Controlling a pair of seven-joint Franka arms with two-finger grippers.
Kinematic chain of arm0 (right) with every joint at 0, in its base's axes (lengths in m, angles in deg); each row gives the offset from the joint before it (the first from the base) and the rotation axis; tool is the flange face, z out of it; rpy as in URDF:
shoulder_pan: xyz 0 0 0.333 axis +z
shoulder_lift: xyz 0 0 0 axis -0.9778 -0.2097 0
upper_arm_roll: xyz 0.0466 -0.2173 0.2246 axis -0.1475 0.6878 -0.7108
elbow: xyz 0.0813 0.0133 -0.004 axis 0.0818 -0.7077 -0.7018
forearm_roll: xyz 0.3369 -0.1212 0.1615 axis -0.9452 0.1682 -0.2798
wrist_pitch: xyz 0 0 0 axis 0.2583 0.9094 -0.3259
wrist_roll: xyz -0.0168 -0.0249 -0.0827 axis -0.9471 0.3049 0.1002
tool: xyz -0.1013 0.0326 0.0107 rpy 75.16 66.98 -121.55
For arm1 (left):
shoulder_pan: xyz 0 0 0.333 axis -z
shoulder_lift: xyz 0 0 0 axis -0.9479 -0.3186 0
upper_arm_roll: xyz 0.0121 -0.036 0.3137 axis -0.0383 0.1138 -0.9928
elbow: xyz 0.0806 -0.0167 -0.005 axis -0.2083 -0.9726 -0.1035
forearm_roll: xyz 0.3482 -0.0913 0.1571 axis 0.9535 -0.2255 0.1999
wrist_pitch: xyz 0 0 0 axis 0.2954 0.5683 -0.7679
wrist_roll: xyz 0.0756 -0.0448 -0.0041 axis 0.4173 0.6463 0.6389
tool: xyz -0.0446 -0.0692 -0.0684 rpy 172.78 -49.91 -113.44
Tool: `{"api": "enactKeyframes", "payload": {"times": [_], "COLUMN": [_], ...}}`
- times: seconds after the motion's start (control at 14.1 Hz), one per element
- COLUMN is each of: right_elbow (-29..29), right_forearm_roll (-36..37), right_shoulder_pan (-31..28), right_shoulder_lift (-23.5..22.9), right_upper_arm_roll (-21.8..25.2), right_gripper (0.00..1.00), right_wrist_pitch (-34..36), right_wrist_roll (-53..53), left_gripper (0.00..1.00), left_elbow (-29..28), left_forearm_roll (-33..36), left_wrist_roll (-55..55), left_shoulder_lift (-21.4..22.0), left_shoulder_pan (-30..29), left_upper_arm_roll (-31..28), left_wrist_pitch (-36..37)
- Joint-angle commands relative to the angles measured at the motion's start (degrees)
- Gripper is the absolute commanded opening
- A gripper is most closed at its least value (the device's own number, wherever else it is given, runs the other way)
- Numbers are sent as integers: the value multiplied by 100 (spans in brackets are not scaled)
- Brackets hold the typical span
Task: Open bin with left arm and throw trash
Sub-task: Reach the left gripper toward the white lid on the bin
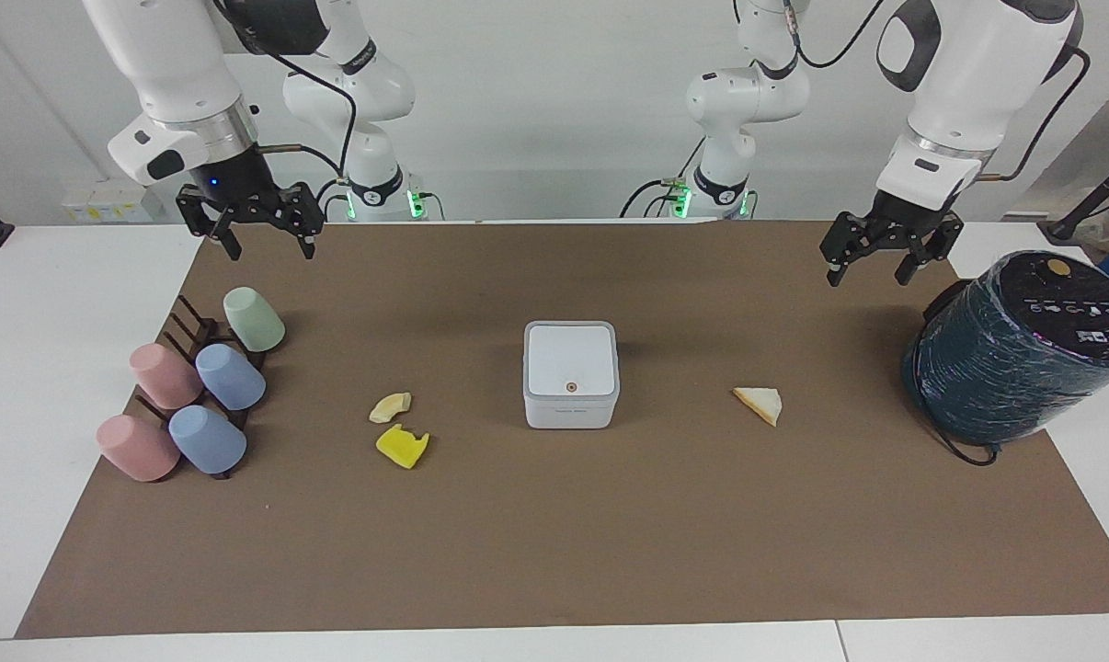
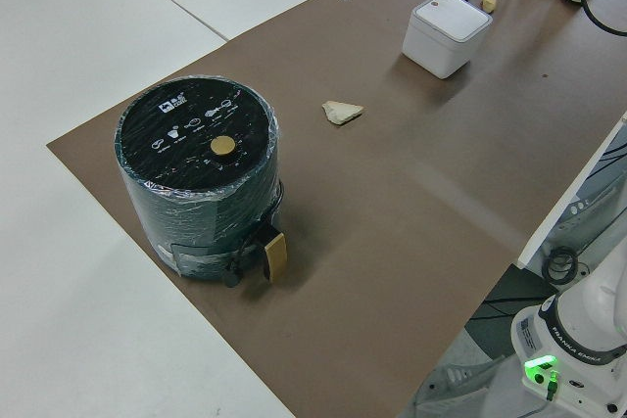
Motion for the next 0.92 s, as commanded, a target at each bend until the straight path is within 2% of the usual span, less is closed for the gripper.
{"api": "enactKeyframes", "payload": {"times": [0.0,0.21,0.35,0.42,0.49,0.71,0.85], "right_elbow": [60,68,69,69,69,69,60], "right_forearm_roll": [-61,-61,-61,-61,-61,-61,-61], "right_shoulder_pan": [-83,-83,-91,-83,-91,-83,-83], "right_shoulder_lift": [-8,-8,1,1,-8,-8,-8], "right_upper_arm_roll": [-57,-57,-57,-57,-57,-57,-57], "right_gripper": [100,100,100,100,100,100,100], "right_wrist_pitch": [119,119,119,119,119,119,119], "right_wrist_roll": [-87,-87,-87,-87,-87,-87,-87], "left_gripper": [100,100,100,94,76,44,29], "left_elbow": [-144,-222,-232,-241,-249,-241,-188], "left_forearm_roll": [-76,-59,-6,-6,-15,-137,-260], "left_wrist_roll": [49,41,58,171,346,1258,1796], "left_shoulder_lift": [136,163,128,93,75,-65,-258], "left_shoulder_pan": [133,159,474,606,790,1265,1625], "left_upper_arm_roll": [-24,-23,-23,-15,-6,12,12], "left_wrist_pitch": [123,106,115,124,115,-7,-314]}}
